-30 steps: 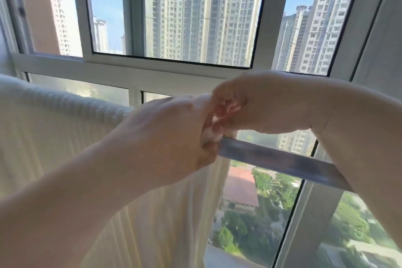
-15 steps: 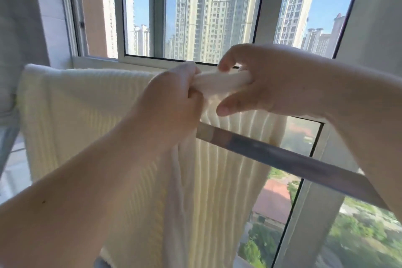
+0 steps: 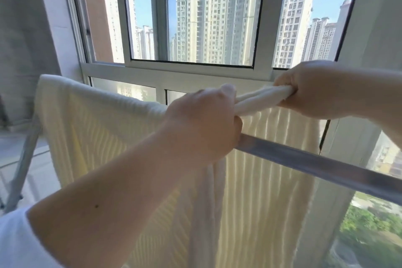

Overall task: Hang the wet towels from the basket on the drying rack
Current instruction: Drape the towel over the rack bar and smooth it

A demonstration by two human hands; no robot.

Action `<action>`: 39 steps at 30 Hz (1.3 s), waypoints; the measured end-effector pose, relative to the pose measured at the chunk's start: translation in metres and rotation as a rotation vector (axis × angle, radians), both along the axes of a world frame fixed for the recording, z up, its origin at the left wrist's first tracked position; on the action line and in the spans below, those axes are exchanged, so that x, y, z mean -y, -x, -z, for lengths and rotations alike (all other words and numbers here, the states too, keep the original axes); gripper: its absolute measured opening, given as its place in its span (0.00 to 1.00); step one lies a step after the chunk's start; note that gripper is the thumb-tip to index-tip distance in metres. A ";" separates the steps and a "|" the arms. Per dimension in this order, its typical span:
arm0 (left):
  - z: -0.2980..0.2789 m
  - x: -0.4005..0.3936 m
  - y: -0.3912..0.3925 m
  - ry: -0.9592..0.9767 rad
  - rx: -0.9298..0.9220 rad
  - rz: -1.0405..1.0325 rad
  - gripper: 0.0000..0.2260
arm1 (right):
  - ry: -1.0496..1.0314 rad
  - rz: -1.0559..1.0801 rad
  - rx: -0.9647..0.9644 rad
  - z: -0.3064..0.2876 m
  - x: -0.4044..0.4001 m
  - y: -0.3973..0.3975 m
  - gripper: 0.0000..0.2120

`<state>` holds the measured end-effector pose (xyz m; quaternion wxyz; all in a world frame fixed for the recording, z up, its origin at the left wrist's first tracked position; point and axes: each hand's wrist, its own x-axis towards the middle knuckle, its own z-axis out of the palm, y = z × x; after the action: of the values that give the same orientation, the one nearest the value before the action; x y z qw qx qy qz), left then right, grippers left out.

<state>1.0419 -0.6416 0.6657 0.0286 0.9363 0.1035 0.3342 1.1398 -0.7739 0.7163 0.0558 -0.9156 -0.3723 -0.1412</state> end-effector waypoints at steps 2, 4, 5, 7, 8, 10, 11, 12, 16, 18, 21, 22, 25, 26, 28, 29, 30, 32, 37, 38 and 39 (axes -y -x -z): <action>0.001 0.001 0.003 0.075 -0.017 0.025 0.08 | -0.030 -0.028 -0.042 0.002 -0.006 0.000 0.06; 0.000 0.005 0.005 0.173 -0.001 0.086 0.08 | -0.100 -0.100 -0.104 0.002 -0.007 -0.002 0.06; -0.003 0.009 0.008 0.229 0.027 0.120 0.08 | -0.150 -0.152 -0.147 0.001 -0.005 -0.002 0.07; -0.008 0.014 0.011 0.374 0.093 0.188 0.05 | -0.278 -0.266 -0.312 -0.001 -0.002 -0.001 0.12; -0.010 0.018 0.012 0.444 0.129 0.208 0.04 | -0.328 -0.338 -0.407 -0.004 0.001 0.002 0.15; -0.014 0.025 0.010 0.572 0.193 0.220 0.02 | -0.374 -0.438 -0.541 -0.007 0.007 0.005 0.19; -0.015 0.031 0.009 0.605 0.215 0.208 0.03 | -0.366 -0.467 -0.560 -0.008 0.012 0.005 0.19; -0.016 0.037 0.009 0.609 0.227 0.191 0.04 | -0.327 -0.481 -0.532 -0.010 0.018 0.006 0.18; -0.018 0.063 0.014 0.467 0.136 0.172 0.06 | 0.051 -0.453 -0.410 -0.015 0.036 0.014 0.07; -0.014 0.075 0.017 0.295 0.017 0.006 0.09 | 0.219 -0.367 -0.261 -0.016 0.045 0.014 0.10; -0.009 0.080 0.017 0.025 -0.095 -0.279 0.04 | 0.150 -0.279 0.177 -0.021 0.046 0.005 0.07; -0.008 0.081 0.019 0.020 -0.067 -0.306 0.02 | 0.050 -0.282 0.274 -0.024 0.047 0.000 0.05; -0.013 0.095 0.024 0.299 0.143 -0.145 0.05 | -0.234 -0.321 0.290 -0.027 0.055 -0.009 0.09; -0.016 0.102 0.024 0.397 0.210 -0.063 0.05 | -0.302 -0.331 0.240 -0.028 0.058 -0.011 0.10; -0.021 0.115 0.023 0.516 0.292 0.036 0.05 | -0.363 -0.343 0.165 -0.028 0.066 -0.013 0.10; -0.021 0.120 0.021 0.545 0.312 0.065 0.05 | -0.379 -0.349 0.127 -0.027 0.071 -0.014 0.09; -0.021 0.123 0.019 0.560 0.322 0.083 0.04 | -0.408 -0.363 0.065 -0.026 0.076 -0.016 0.07; -0.020 0.132 0.016 0.579 0.314 0.121 0.03 | -0.425 -0.377 -0.042 -0.026 0.092 -0.020 0.05; -0.015 0.164 0.011 0.308 0.276 0.202 0.08 | -0.252 -0.385 -0.306 -0.036 0.137 -0.029 0.10; -0.016 0.172 0.011 0.285 0.278 0.221 0.08 | -0.228 -0.391 -0.363 -0.039 0.146 -0.031 0.11; -0.017 0.179 0.011 0.279 0.279 0.247 0.07 | -0.209 -0.396 -0.416 -0.042 0.154 -0.031 0.13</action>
<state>1.0312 -0.8206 0.6827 0.2124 0.8736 0.0283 0.4370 1.1712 -0.9282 0.7582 0.2512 -0.8237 -0.5077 0.0251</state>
